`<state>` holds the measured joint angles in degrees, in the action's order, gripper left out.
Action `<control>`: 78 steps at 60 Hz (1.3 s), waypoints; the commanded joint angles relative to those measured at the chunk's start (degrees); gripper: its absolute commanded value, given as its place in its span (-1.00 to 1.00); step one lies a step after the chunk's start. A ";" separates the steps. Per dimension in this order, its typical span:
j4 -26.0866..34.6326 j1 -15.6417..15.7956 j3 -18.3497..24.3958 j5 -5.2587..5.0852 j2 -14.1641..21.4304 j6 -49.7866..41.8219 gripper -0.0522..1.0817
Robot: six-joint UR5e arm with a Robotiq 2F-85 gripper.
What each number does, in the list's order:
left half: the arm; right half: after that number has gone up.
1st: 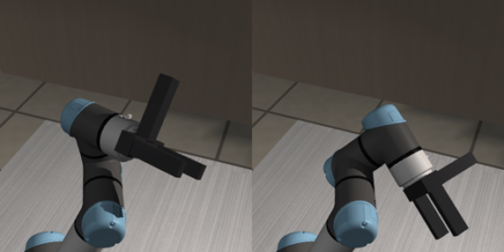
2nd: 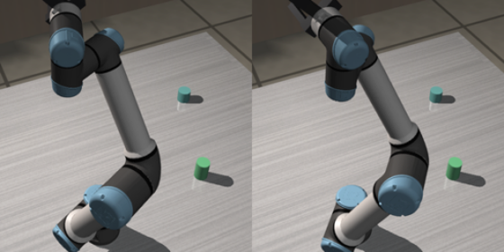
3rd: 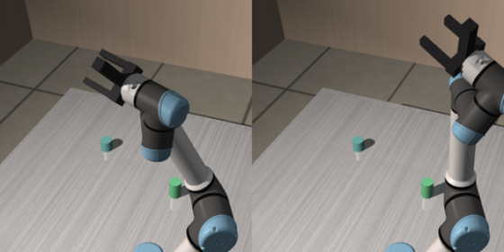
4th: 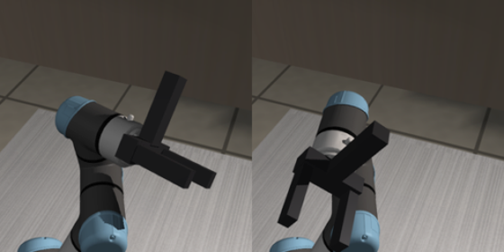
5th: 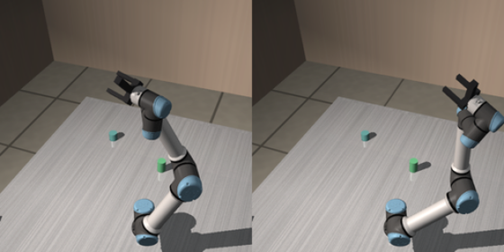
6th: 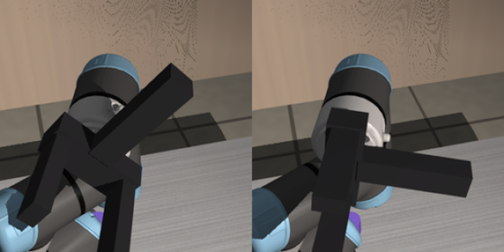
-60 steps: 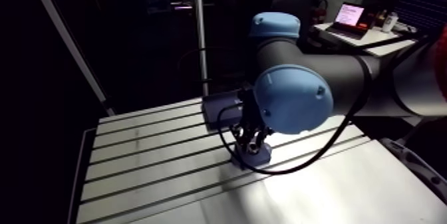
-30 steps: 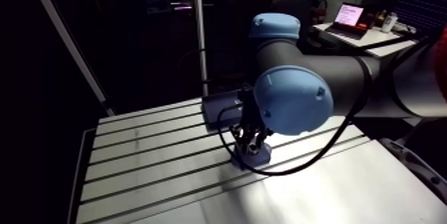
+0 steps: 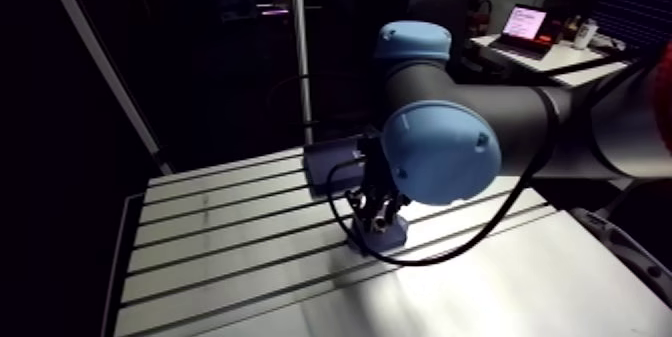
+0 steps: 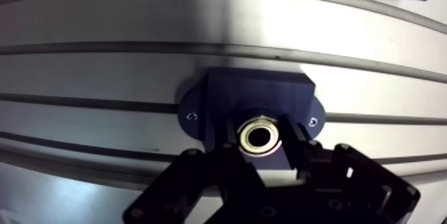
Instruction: Pick up the bearing and press it into the housing until flush.
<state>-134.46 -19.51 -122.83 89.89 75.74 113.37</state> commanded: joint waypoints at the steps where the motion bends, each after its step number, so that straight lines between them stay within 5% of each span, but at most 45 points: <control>1: -0.24 0.07 0.10 0.14 0.13 0.06 -0.86; 23: 0.76 0.16 1.10 -0.03 1.34 1.65 -0.90; 45: 8.90 0.17 5.73 -0.38 4.53 -0.07 -0.89; 46: 9.73 0.25 6.09 -0.30 4.54 -0.18 -0.79; 47: 10.75 0.33 6.59 -0.29 4.54 -0.20 -0.44; 48: 10.75 0.33 6.59 -0.29 4.54 -0.20 -0.44; 49: 12.10 0.35 7.04 -0.36 4.54 -0.35 -0.05; 50: 12.10 0.35 7.04 -0.36 4.54 -0.35 -0.05; 51: 13.27 0.35 7.33 -0.37 4.54 -0.75 0.31; 53: 13.89 0.20 7.38 -0.53 4.54 -1.33 0.45; 64: 13.76 0.25 6.87 -0.39 4.47 -2.21 0.88; 78: 9.63 0.35 5.82 -0.64 3.00 -2.22 0.98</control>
<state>-122.51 -19.24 -116.33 89.39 79.76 111.37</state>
